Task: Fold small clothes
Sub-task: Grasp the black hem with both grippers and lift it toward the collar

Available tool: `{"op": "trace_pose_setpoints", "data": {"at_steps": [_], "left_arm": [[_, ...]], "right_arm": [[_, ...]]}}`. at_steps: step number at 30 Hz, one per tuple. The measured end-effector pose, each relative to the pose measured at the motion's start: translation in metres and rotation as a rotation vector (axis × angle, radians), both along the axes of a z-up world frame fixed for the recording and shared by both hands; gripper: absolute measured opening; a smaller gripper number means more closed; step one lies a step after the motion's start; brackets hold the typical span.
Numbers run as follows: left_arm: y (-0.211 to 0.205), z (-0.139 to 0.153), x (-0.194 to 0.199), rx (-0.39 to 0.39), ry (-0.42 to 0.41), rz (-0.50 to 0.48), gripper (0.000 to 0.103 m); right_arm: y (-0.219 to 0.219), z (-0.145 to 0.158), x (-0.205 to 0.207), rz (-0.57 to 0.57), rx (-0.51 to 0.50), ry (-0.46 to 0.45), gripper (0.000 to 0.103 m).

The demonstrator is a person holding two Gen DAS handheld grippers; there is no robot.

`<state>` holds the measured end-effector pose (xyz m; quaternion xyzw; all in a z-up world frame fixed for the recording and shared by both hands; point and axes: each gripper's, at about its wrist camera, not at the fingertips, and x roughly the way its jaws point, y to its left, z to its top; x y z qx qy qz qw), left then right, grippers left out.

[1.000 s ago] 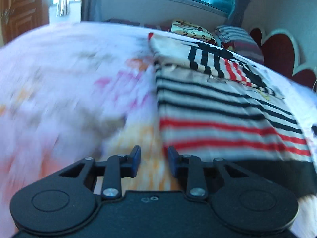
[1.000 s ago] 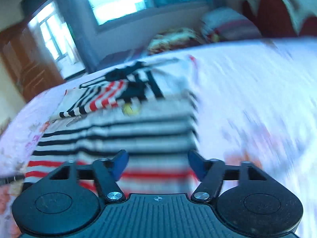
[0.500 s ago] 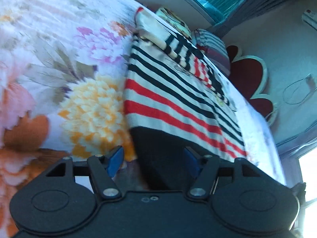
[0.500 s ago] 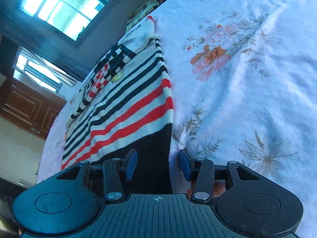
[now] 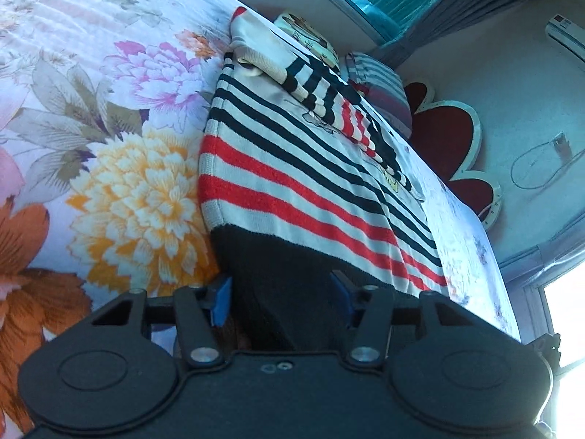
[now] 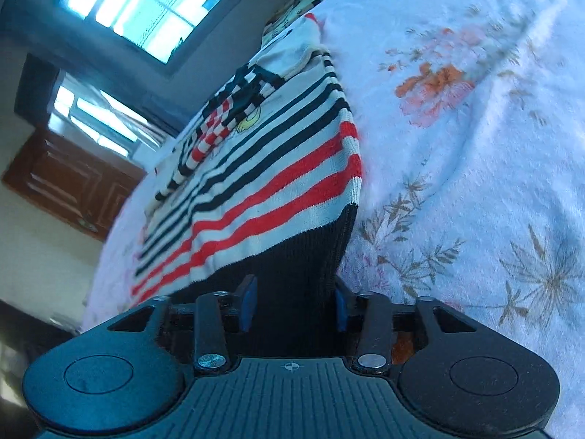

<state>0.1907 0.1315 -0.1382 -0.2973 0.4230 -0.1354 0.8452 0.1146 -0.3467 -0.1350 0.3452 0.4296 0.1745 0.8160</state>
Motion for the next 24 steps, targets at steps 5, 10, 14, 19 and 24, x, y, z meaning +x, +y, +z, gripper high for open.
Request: {"op": "trace_pose_setpoints", "data": {"at_steps": [5,10,14,19,24], "left_arm": [[-0.017,0.007,0.002,0.134,-0.004,-0.023,0.026],[-0.004,0.025,-0.009,0.099,-0.111,0.009,0.006],[0.009,0.027,-0.029,0.102,-0.189,0.029,0.006],[0.02,-0.011,-0.023,0.055,-0.063,0.067,0.006],[0.018,-0.008,-0.021,0.04,-0.064,0.08,0.006]], "right_arm": [[0.009,0.003,0.001,0.043,-0.02,-0.006,0.006],[-0.002,0.026,-0.011,0.01,-0.009,-0.109,0.006],[-0.012,0.028,-0.028,-0.005,0.026,-0.193,0.006],[-0.009,-0.009,-0.024,-0.036,-0.004,-0.061,0.005],[-0.007,0.004,-0.025,-0.025,-0.02,-0.087,0.005]]}}
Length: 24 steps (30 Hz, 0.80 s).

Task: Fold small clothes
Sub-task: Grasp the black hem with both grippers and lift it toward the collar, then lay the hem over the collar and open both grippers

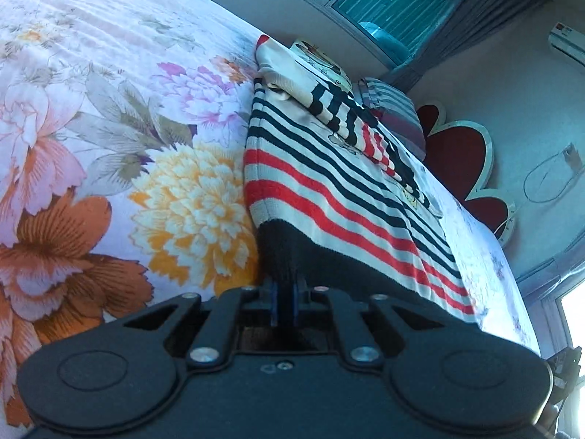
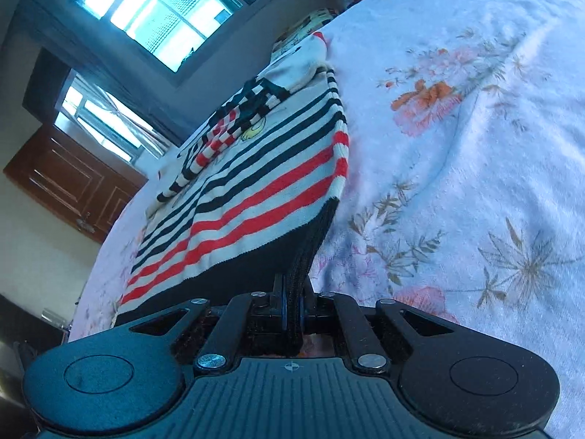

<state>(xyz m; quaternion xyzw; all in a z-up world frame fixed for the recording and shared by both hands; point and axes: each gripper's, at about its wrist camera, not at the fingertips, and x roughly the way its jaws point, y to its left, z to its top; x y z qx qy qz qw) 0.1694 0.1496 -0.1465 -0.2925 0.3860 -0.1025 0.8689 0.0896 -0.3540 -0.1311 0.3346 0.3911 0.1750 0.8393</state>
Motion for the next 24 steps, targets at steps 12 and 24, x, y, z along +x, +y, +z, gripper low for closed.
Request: {"op": "trace_pose_setpoints", "data": {"at_steps": [12,24], "left_arm": [[0.007,0.077,0.035,-0.148,-0.158,0.063,0.006],[-0.013,0.175,0.164,-0.072,-0.305,0.021,0.006]], "right_arm": [[-0.003,0.095,0.044,-0.008,0.008,-0.212,0.005],[0.002,0.194,0.175,0.016,-0.065,-0.321,0.005]]}}
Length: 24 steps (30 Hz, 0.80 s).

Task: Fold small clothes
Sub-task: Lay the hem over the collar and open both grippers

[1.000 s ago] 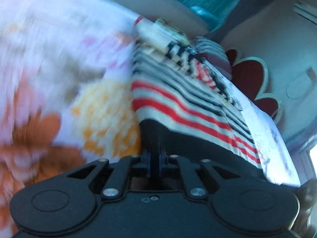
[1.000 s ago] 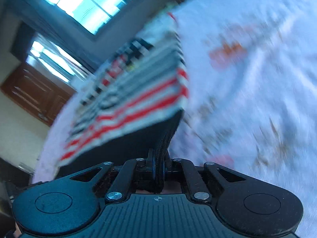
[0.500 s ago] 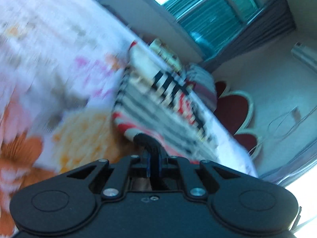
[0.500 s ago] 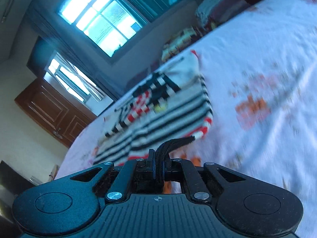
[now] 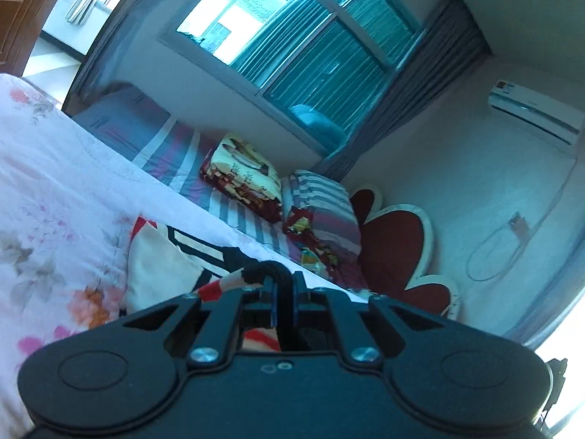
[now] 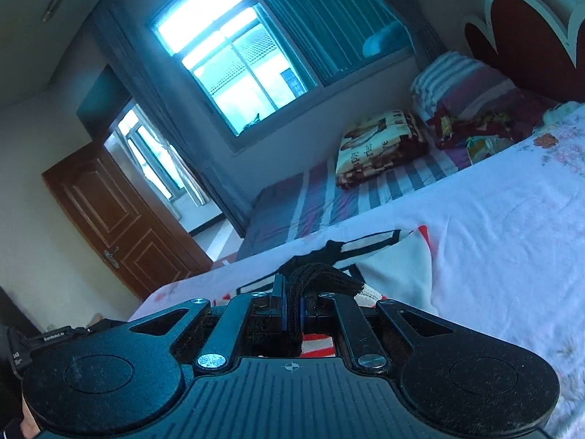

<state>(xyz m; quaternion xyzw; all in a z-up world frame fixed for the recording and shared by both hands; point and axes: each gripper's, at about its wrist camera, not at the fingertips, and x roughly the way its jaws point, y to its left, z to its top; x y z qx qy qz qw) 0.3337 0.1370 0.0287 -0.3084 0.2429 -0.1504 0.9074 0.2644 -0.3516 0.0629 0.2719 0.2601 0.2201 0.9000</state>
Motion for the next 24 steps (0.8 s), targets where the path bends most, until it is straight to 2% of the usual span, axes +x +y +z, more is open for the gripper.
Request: {"op": "trace_pose_setpoints", "data": {"at_steps": [5,12,19,22,23,24], "left_arm": [[-0.008,-0.044,0.056,-0.032,0.092,0.033,0.006],[0.0,-0.096,0.142,-0.014,0.191,0.07,0.006],[0.002,-0.125,0.215,0.091,0.268,0.084,0.006],[0.0,-0.137,0.231,0.138,0.28,0.089,0.007],[0.0,-0.139,0.231,0.136,0.264,0.09,0.012],[0.001,-0.139,0.232,0.128,0.251,0.096,0.017]], "right_arm": [[0.001,-0.045,0.071,-0.026,0.02,0.09,0.005],[-0.002,-0.11,0.173,-0.023,0.047,0.185,0.005],[0.015,-0.149,0.266,0.008,0.021,0.233,0.005],[0.021,-0.164,0.288,0.011,0.014,0.239,0.006],[0.023,-0.165,0.291,0.016,0.013,0.226,0.006],[0.025,-0.166,0.294,0.018,-0.003,0.22,0.011]]}}
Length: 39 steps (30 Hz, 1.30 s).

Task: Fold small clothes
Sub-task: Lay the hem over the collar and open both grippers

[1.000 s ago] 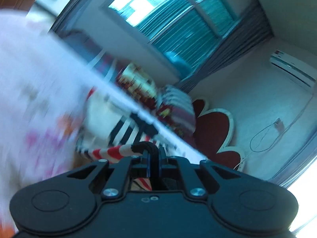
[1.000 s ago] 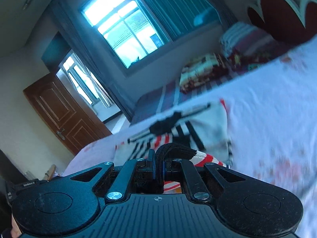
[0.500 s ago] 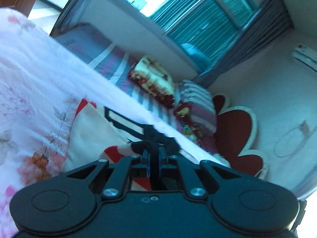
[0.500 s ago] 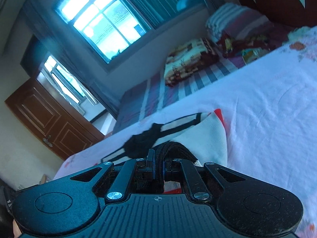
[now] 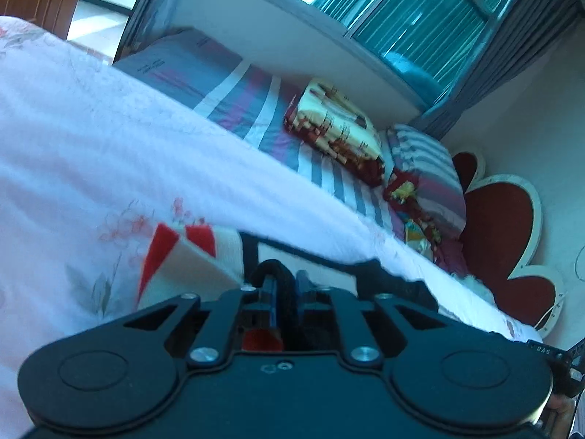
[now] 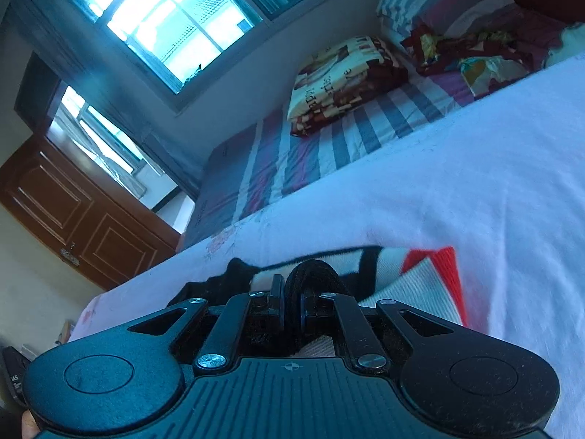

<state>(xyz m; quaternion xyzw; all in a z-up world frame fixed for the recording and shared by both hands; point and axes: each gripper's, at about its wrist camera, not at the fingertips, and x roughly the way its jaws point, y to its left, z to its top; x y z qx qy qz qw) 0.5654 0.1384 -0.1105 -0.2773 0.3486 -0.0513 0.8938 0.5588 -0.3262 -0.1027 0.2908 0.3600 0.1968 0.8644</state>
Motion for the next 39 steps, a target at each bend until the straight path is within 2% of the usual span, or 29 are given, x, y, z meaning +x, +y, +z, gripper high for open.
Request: {"op": "trace_pose_setpoints", "data": {"at_steps": [1,2,3,4,5,7,8,11,14,15,16,17,18,19,20,23,25,27,29,32,34,35,36,37,39], "left_arm": [[0.001,0.0,0.0,0.001,-0.006,0.013,0.025],[0.002,0.002,-0.001,0.01,-0.025,0.023,0.033],[0.002,0.005,-0.004,0.035,-0.048,0.045,0.054],[0.002,0.008,-0.007,0.06,-0.072,0.066,0.063],[0.004,0.01,-0.009,0.071,-0.091,0.068,0.067],[0.004,0.012,-0.006,0.077,-0.09,0.033,0.057],[0.002,0.013,-0.003,0.1,-0.079,0.003,0.047],[-0.012,0.013,0.009,0.214,-0.041,-0.085,0.045],[-0.031,0.005,0.019,0.369,0.024,-0.139,0.044],[-0.038,0.002,0.02,0.421,0.032,-0.156,0.043],[-0.044,-0.002,0.018,0.458,0.03,-0.163,0.043],[-0.048,-0.004,0.016,0.482,0.023,-0.167,0.034],[-0.052,-0.005,0.014,0.49,0.014,-0.177,0.017],[-0.057,-0.004,0.012,0.505,0.002,-0.185,0.012],[-0.062,-0.002,0.009,0.536,-0.017,-0.183,0.004],[-0.067,0.007,-0.002,0.563,-0.095,-0.168,0.004],[-0.066,0.01,-0.002,0.571,-0.119,-0.165,0.004],[-0.068,0.006,0.003,0.58,-0.095,-0.171,0.004],[-0.072,-0.006,0.011,0.596,-0.038,-0.186,0.005],[-0.084,-0.009,0.009,0.675,-0.064,-0.177,0.009],[-0.088,-0.005,0.005,0.725,-0.069,-0.157,0.029],[-0.085,0.001,0.001,0.728,-0.071,-0.111,0.057],[-0.081,0.01,-0.009,0.713,-0.114,-0.064,0.062],[-0.079,0.02,-0.021,0.674,-0.172,-0.048,0.062],[-0.088,0.033,-0.035,0.577,-0.2,-0.083,0.061]], "right_arm": [[0.002,0.001,0.001,0.002,-0.026,-0.013,0.028],[0.004,0.004,-0.002,-0.004,-0.049,-0.04,0.064],[0.006,0.008,-0.007,-0.03,-0.076,-0.08,0.076],[0.005,0.011,-0.012,-0.051,-0.088,-0.114,0.079],[0.002,0.012,-0.013,-0.053,-0.08,-0.119,0.079],[0.0,0.013,-0.015,-0.046,-0.084,-0.126,0.079],[0.002,0.013,-0.015,-0.037,-0.107,-0.131,0.076],[0.015,0.008,-0.012,0.018,-0.181,-0.102,0.055],[0.031,-0.003,-0.008,0.051,-0.285,-0.078,0.049],[0.038,-0.008,-0.007,0.067,-0.324,-0.067,0.049],[0.043,-0.016,-0.004,0.077,-0.366,-0.054,0.044],[0.05,-0.02,-0.005,0.081,-0.412,-0.055,0.034],[0.055,-0.023,-0.007,0.086,-0.452,-0.069,0.028],[0.059,-0.024,-0.009,0.087,-0.482,-0.088,0.015],[0.061,-0.025,-0.013,0.086,-0.501,-0.101,0.006],[0.053,-0.021,-0.025,0.033,-0.499,-0.142,0.005],[0.043,-0.022,-0.032,-0.006,-0.498,-0.154,0.005],[0.037,-0.027,-0.032,-0.008,-0.515,-0.126,0.005],[0.039,-0.032,-0.029,0.001,-0.517,-0.107,0.005],[0.039,-0.03,-0.027,-0.03,-0.499,-0.095,0.006],[0.037,-0.025,-0.032,-0.046,-0.506,-0.103,0.012],[0.035,-0.018,-0.037,-0.068,-0.508,-0.114,0.017],[0.036,-0.01,-0.045,-0.081,-0.503,-0.139,0.017],[0.039,0.0,-0.054,-0.068,-0.485,-0.173,0.017],[0.058,0.011,-0.067,0.014,-0.461,-0.21,0.017]]}}
